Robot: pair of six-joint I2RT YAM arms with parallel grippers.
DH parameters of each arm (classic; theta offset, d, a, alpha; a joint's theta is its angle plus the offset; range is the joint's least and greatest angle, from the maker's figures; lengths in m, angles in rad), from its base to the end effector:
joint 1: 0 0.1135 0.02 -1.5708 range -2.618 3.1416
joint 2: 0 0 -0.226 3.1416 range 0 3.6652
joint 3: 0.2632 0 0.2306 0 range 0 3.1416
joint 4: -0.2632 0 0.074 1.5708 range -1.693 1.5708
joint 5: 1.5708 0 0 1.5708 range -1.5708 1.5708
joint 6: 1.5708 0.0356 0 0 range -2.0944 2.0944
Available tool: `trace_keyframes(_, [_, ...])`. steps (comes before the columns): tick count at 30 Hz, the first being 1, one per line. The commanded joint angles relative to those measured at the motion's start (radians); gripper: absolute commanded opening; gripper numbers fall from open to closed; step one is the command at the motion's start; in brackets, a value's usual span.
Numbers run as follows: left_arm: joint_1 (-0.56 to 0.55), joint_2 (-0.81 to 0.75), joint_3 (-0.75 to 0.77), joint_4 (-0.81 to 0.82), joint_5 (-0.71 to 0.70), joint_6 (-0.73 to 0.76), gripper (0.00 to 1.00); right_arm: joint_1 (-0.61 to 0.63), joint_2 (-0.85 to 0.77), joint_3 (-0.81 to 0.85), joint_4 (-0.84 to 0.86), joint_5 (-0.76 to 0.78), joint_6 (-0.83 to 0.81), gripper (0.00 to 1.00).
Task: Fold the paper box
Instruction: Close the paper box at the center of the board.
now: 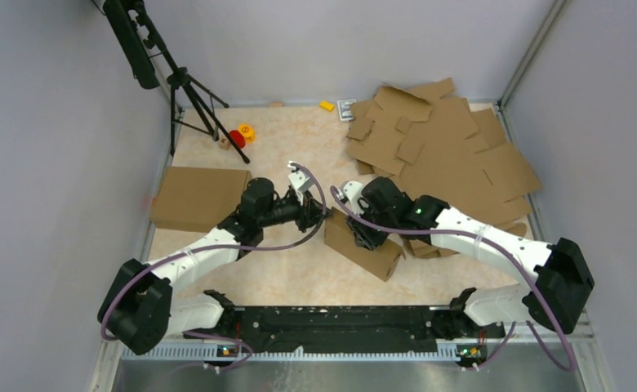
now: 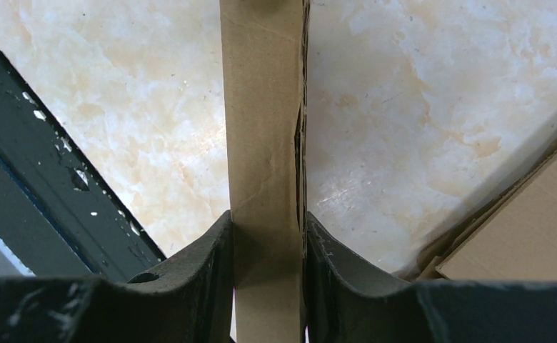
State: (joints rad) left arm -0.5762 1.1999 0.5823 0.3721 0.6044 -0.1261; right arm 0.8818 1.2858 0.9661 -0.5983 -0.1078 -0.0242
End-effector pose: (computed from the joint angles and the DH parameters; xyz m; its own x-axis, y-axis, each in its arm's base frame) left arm 0.2024 -0.1557 0.2190 -0.3167 0.0824 -0.9449 0.8777 0.4032 -0.2590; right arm 0.1580 0.1978 0.2305 -0.4853 -0.6271 -0.6093 -0.8209 0.5666 0.0707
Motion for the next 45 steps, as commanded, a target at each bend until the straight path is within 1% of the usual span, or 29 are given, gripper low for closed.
trace_keyframes(1, [-0.015, -0.002, 0.036, -0.026, -0.025, 0.007, 0.14, 0.011, 0.019, 0.048, -0.015, 0.043, 0.003, 0.11])
trace_keyframes(5, [-0.019, -0.006, 0.042, -0.057, -0.084, 0.024, 0.11, 0.013, 0.019, 0.048, -0.015, 0.036, 0.001, 0.11])
trace_keyframes(7, [-0.019, -0.007, 0.041, -0.062, -0.098, 0.028, 0.07, 0.013, 0.020, 0.046, -0.017, 0.035, 0.002, 0.11])
trace_keyframes(10, [-0.019, -0.012, 0.040, -0.062, -0.116, 0.027, 0.05, 0.013, 0.020, 0.046, -0.017, 0.031, 0.000, 0.11])
trace_keyframes(12, [-0.021, -0.016, 0.036, -0.059, -0.115, 0.031, 0.00, 0.013, 0.020, 0.046, -0.020, 0.030, 0.000, 0.11])
trace_keyframes(15, [-0.025, -0.018, 0.034, -0.058, -0.097, 0.035, 0.00, 0.013, 0.021, 0.044, -0.019, 0.032, -0.002, 0.11])
trace_keyframes(28, [-0.047, -0.017, 0.039, -0.106, -0.119, 0.064, 0.00, 0.012, 0.027, 0.057, -0.030, 0.093, 0.007, 0.11])
trace_keyframes(32, [-0.048, -0.010, 0.047, -0.127, -0.131, 0.071, 0.00, 0.017, 0.024, 0.066, -0.041, 0.125, -0.001, 0.14])
trace_keyframes(38, [-0.049, -0.006, 0.049, -0.130, -0.139, 0.072, 0.00, 0.050, 0.048, 0.081, -0.047, 0.171, -0.009, 0.16])
trace_keyframes(42, [-0.048, -0.005, 0.051, -0.133, -0.140, 0.064, 0.00, 0.051, 0.055, 0.073, -0.039, 0.180, -0.006, 0.14])
trace_keyframes(43, [-0.047, -0.009, 0.050, -0.132, -0.147, 0.059, 0.01, 0.053, 0.054, 0.071, -0.038, 0.176, -0.007, 0.14])
trace_keyframes(45, [-0.047, -0.020, 0.050, -0.140, -0.175, 0.041, 0.10, 0.053, 0.052, 0.064, -0.031, 0.170, -0.009, 0.13])
